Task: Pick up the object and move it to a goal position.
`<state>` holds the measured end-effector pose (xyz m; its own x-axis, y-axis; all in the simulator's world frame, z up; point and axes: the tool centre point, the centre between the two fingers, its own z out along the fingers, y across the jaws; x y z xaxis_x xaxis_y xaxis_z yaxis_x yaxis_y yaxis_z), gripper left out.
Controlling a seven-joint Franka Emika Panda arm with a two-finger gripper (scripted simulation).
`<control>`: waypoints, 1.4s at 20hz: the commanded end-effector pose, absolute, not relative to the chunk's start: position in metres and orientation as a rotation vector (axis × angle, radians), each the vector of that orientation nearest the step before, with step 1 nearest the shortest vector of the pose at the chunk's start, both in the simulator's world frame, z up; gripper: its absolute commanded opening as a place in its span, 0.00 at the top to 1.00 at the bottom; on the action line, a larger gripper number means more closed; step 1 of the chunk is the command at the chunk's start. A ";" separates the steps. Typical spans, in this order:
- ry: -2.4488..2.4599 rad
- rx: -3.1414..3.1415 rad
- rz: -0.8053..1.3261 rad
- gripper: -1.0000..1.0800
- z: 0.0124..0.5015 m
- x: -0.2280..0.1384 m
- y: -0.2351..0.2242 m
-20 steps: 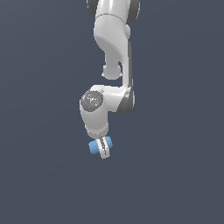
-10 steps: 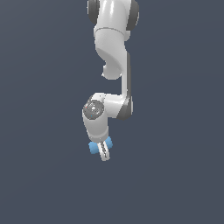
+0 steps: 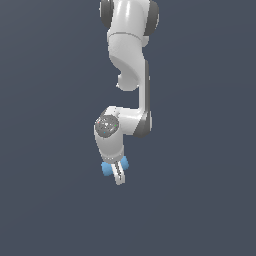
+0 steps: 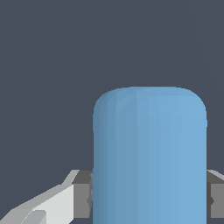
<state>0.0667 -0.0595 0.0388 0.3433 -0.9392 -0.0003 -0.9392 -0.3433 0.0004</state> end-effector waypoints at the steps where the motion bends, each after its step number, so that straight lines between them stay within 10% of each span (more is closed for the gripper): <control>1: -1.800 2.575 0.000 1.00 0.039 0.067 -0.060; 28: -1.800 2.572 0.002 1.00 0.214 0.106 -0.012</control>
